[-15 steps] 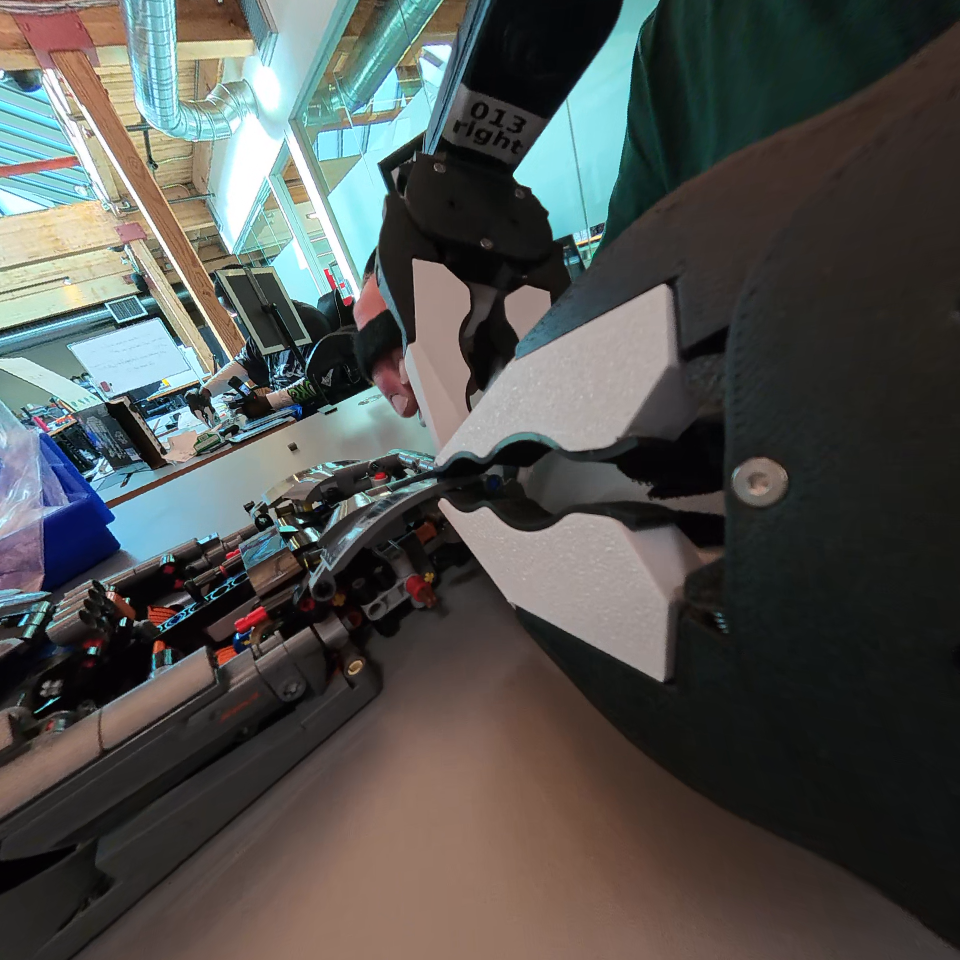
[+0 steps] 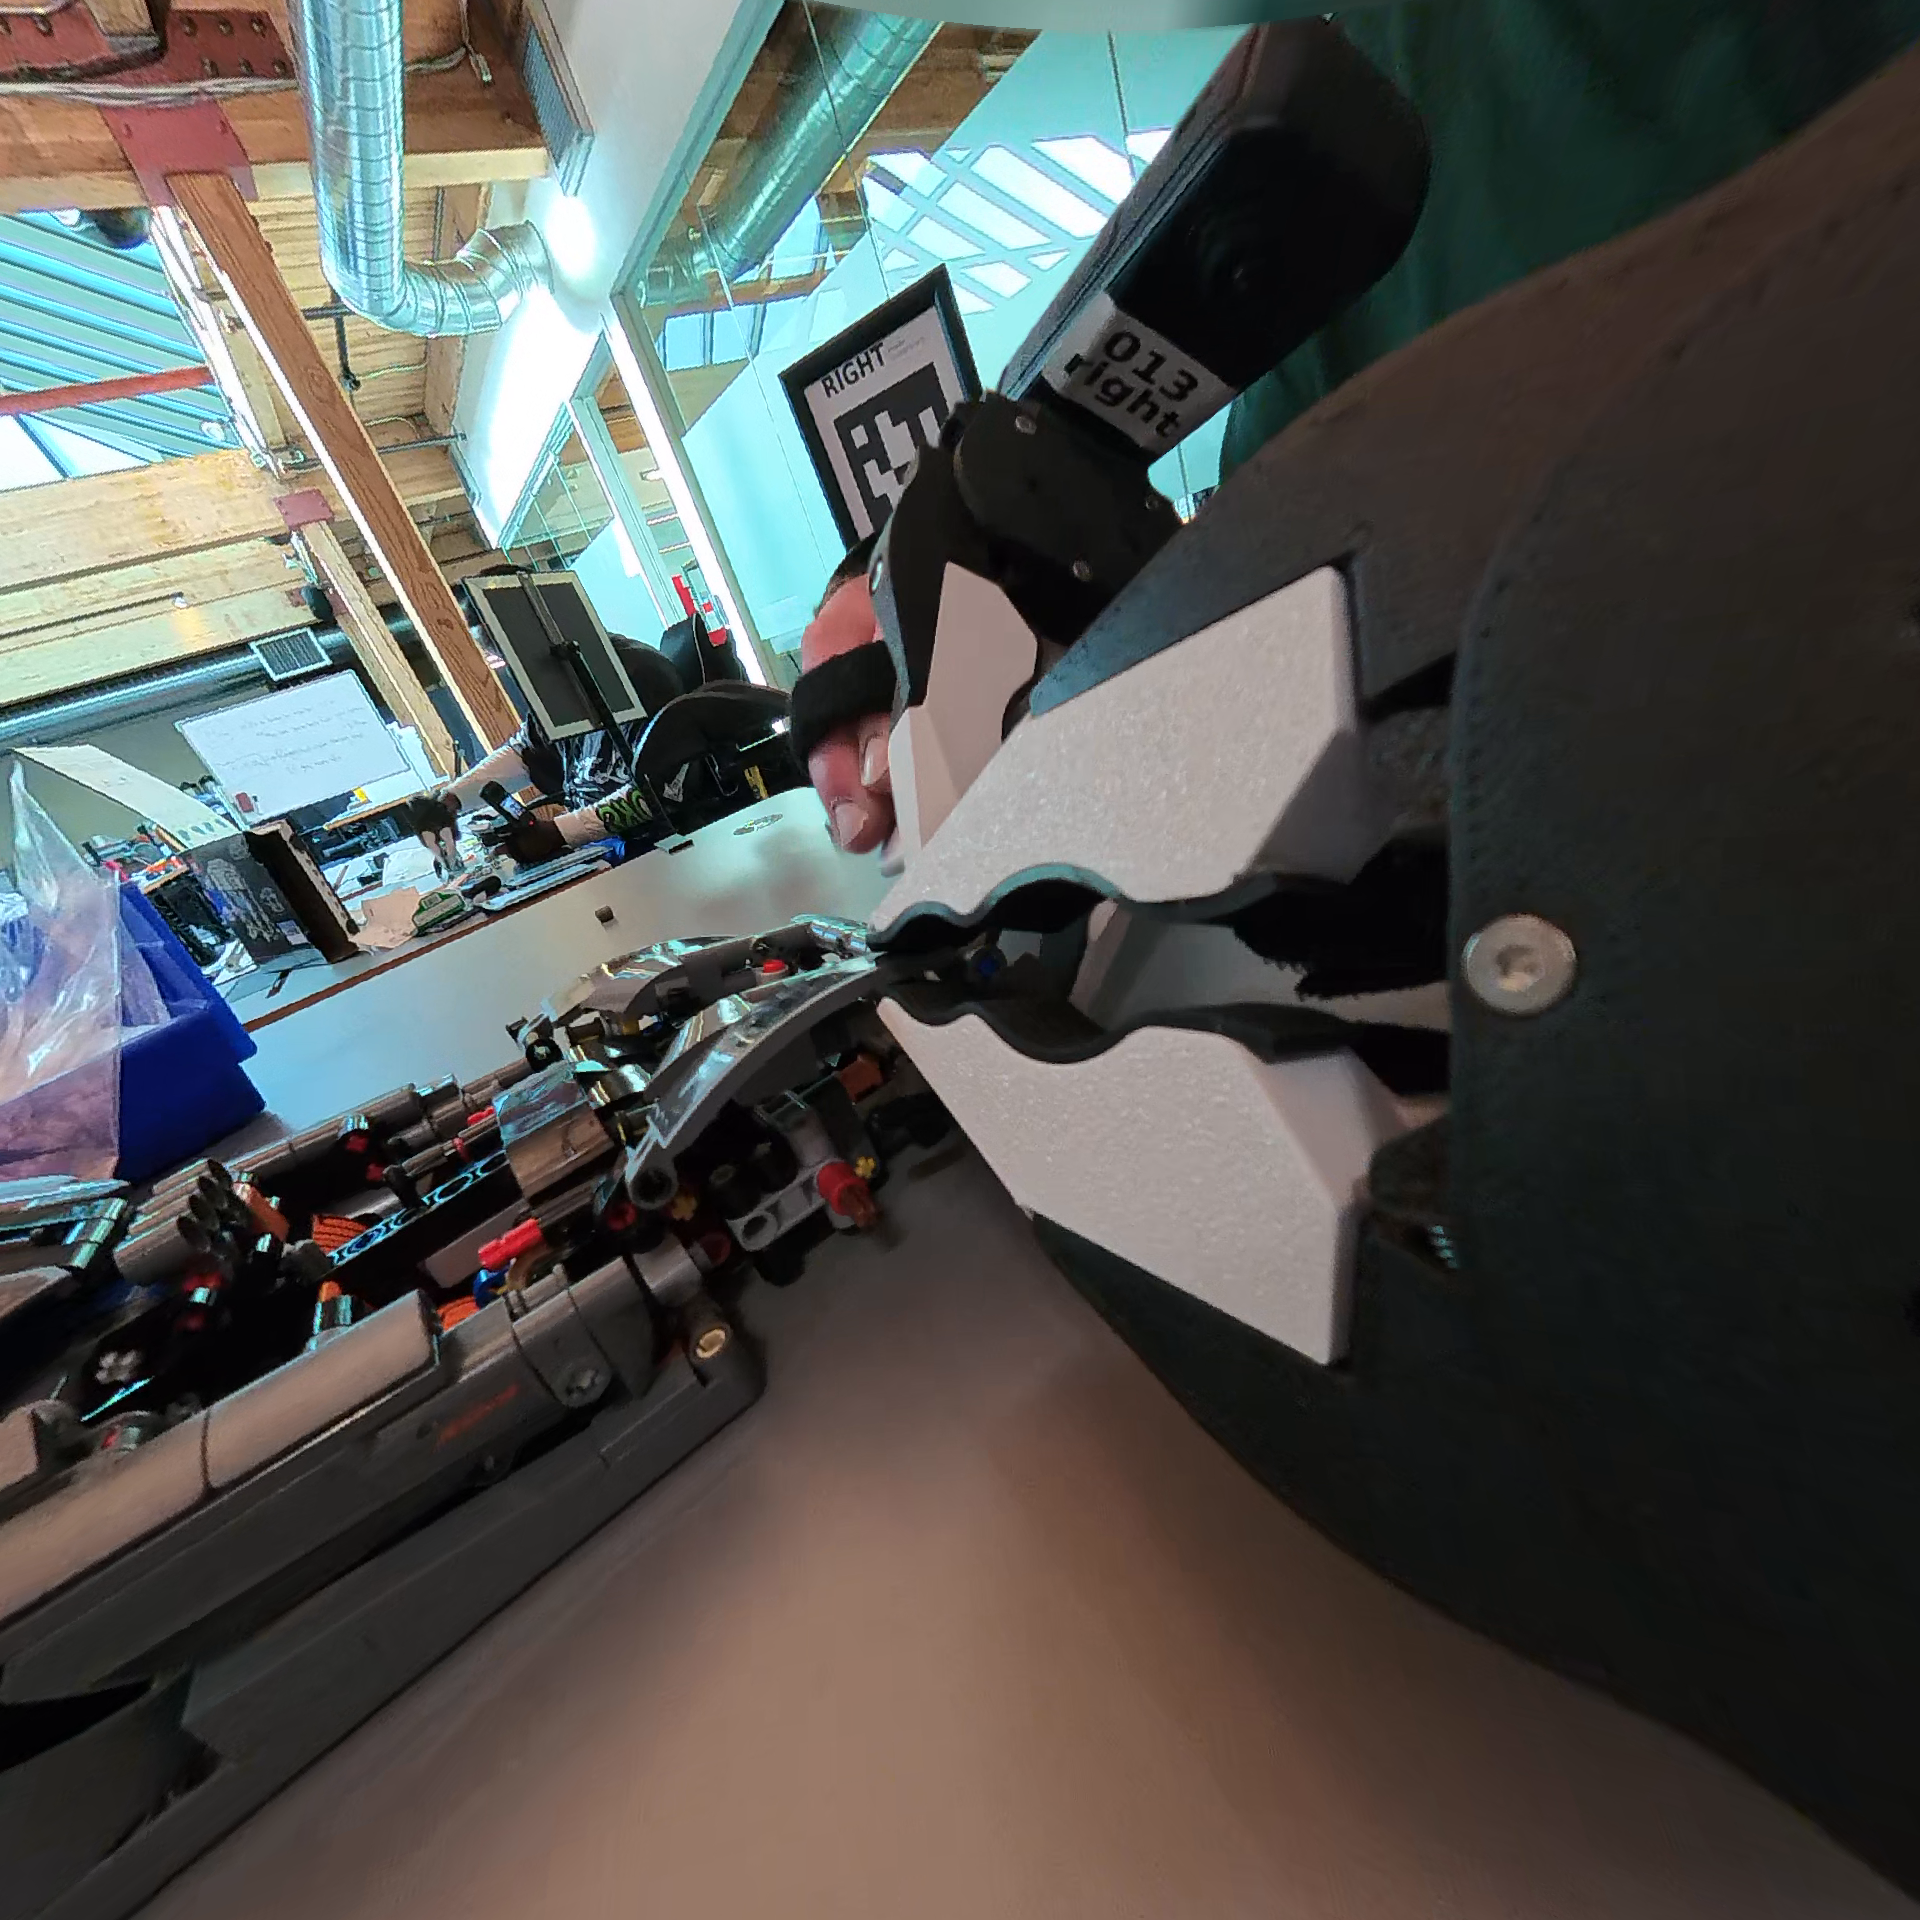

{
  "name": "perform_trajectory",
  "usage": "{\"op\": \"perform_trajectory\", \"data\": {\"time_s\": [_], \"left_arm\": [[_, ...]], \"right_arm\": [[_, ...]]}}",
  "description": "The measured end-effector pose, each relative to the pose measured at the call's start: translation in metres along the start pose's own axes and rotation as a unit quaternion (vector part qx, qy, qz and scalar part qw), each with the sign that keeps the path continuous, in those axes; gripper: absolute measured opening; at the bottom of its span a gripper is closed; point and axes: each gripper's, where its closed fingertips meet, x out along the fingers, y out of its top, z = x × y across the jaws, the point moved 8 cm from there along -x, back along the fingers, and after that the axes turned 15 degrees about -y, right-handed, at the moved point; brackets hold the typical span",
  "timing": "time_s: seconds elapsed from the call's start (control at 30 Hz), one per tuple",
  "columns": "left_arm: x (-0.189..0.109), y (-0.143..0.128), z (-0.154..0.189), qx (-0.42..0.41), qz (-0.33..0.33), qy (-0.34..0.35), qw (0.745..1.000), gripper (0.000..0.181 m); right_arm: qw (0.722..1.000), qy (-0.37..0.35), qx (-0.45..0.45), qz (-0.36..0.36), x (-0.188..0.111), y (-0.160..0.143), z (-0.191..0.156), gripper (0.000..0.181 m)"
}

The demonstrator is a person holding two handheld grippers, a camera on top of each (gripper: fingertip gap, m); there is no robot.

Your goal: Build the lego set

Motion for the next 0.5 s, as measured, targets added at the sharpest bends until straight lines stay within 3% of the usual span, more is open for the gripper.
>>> {"op": "perform_trajectory", "data": {"time_s": [0.5], "left_arm": [[0.01, -0.003, 0.001, -0.008, 0.012, -0.003, 1.0, 0.001]], "right_arm": [[0.993, 0.088, 0.071, 0.036, 0.0, -0.013, 0.012, 0.01]]}}
